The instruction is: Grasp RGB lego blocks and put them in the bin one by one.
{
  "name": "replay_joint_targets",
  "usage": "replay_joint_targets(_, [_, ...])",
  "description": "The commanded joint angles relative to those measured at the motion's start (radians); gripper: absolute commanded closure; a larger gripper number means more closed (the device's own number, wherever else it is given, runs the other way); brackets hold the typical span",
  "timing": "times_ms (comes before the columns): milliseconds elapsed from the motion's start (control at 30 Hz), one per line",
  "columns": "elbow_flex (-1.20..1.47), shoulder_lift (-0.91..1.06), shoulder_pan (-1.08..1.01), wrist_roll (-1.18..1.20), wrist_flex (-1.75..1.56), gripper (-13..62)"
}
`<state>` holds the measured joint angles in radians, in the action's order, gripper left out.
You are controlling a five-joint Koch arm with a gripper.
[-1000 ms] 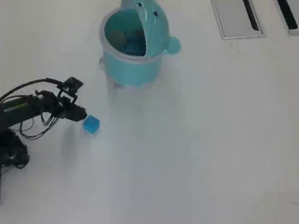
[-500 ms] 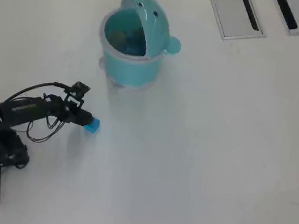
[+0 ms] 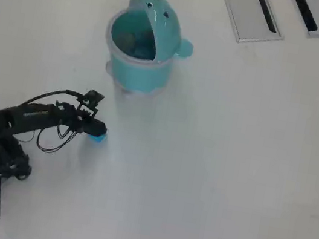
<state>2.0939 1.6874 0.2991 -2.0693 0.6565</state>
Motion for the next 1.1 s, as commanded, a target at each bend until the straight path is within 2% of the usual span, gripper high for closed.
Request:
replay_joint_targets(0, [-0.074,-0.003,-0.003,0.002,-0.040,17.8])
replay_joint_targets(1067, [-0.040,-0.081,0.011,0.002,-0.052,20.4])
